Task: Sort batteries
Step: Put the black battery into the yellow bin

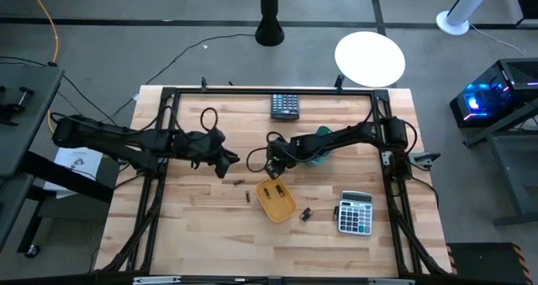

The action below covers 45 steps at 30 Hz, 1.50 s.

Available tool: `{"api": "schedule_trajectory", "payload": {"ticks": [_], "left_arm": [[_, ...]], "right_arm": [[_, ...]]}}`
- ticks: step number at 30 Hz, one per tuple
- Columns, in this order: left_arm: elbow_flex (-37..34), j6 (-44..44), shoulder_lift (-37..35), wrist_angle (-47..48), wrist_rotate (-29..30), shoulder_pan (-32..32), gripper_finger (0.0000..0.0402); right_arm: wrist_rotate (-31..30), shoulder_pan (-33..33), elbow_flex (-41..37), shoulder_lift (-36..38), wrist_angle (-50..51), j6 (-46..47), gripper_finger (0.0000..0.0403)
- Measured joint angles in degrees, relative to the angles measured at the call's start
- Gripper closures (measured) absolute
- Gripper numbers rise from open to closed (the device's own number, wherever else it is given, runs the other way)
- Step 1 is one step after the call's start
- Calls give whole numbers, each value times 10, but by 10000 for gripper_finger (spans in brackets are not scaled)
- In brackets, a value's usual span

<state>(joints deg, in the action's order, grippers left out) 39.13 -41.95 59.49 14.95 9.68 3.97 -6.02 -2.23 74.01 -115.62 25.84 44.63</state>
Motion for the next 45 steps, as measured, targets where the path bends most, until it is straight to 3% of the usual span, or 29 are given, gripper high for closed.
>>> {"api": "schedule_trajectory", "payload": {"ticks": [5,8,12,14,25,31,33,35,38,45], "left_arm": [[0,0,1,1,3,0,316],[0,1,1,2,11,0,316],[0,12,1,2,19,-1,316],[0,16,1,2,19,-1,316],[0,32,1,2,19,-11,316],[0,50,1,2,28,-14,316],[0,51,1,2,29,-14,316],[0,51,1,2,29,-14,316],[0,51,1,2,29,-14,316],[1,54,3,11,26,-11,316]], "right_arm": [[-26,15,1,-2,10,-2,214],[-39,22,0,-3,14,-3,266],[-48,29,0,-2,17,-18,372],[-39,30,-1,5,18,-27,386],[-34,36,-2,140,28,-49,398],[128,83,-2,166,23,-61,396],[150,102,-1,160,21,-61,395],[135,119,-1,150,21,-61,389],[90,131,-2,136,20,-31,366],[81,126,-2,132,-18,-16,266]]}}
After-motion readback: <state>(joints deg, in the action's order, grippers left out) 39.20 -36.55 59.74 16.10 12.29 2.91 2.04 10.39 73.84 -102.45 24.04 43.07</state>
